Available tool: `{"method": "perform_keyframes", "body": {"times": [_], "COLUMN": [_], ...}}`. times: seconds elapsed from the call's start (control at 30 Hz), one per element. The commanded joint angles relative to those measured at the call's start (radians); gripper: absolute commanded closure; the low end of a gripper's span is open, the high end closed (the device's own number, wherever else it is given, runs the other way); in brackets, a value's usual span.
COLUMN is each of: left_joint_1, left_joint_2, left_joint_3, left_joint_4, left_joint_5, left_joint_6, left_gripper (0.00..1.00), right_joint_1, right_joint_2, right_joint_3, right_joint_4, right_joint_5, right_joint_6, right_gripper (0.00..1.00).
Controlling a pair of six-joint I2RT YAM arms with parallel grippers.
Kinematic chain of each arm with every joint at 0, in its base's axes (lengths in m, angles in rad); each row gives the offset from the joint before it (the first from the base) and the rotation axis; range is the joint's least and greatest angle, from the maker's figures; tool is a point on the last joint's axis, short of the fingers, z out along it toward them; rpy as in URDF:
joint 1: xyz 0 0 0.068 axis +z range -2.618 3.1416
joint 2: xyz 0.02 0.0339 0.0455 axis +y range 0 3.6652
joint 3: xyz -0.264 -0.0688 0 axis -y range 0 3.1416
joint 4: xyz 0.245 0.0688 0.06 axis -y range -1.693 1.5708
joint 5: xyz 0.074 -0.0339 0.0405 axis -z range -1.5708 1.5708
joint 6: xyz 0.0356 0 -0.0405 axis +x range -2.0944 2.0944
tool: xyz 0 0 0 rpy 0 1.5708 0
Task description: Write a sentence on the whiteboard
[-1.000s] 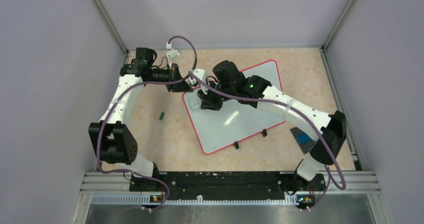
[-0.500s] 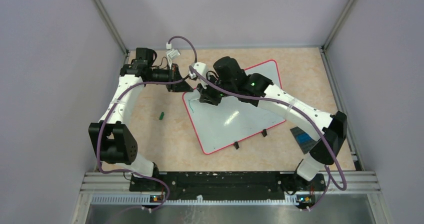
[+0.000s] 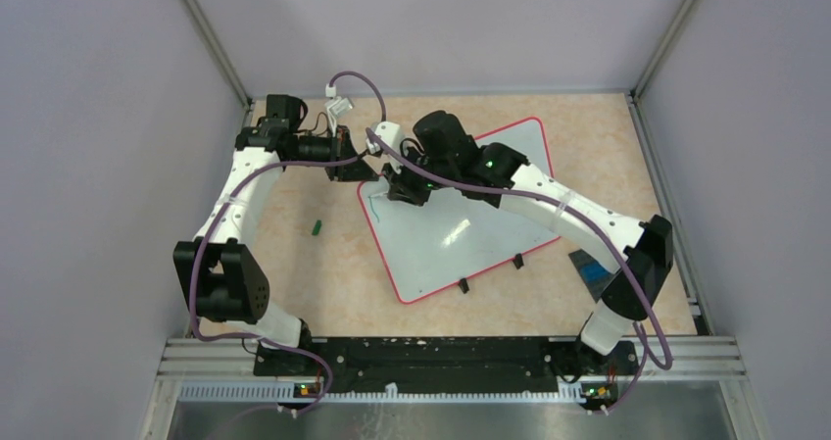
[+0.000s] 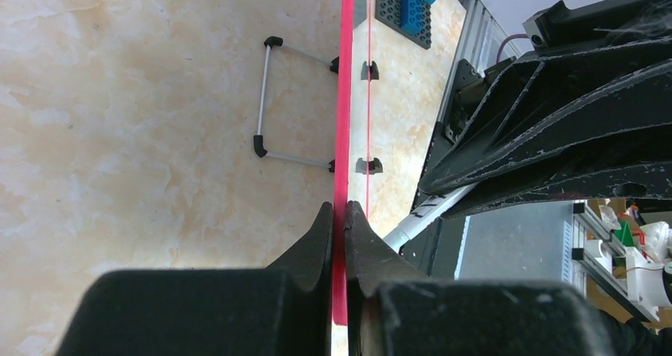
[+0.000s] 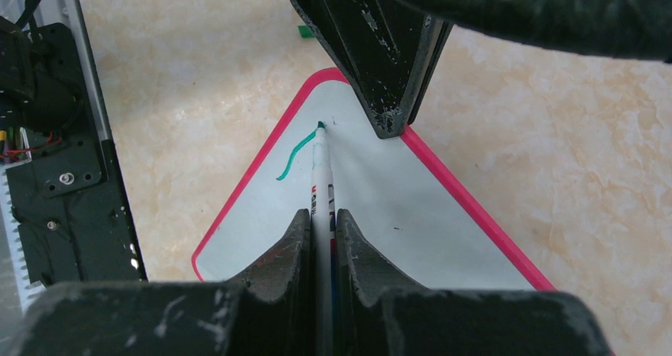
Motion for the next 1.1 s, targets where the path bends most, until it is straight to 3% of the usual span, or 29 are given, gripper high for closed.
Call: {"method": "perform_keyframes", "body": {"times": [0.0, 0.63, 1.07], "left_joint_1": [-0.013, -0.013, -0.013], "left_joint_2": [-0.037, -0.031, -0.03], "left_joint_3": [-0.016, -0.018, -0.018], "left_joint_4": [-0.005, 0.009, 0.015], "left_joint_5": [0.016, 0.005, 0.01], "left_joint_6": [-0.001, -0.015, -0.022], "left_gripper": [1.0, 1.0, 1.0], "right_joint_1": [-0.003, -0.044, -0.005], "right_joint_2": [-0.005, -0.104, -0.099], "right_joint_3": [0.043, -0.111, -0.162], "right_joint_4": [0.027, 0.022, 0.023], "right_joint_5": [0.027, 0.049, -0.005], "right_joint_6": [0.011, -0.002, 0.0], "right_gripper": [1.0, 1.0, 1.0]}}
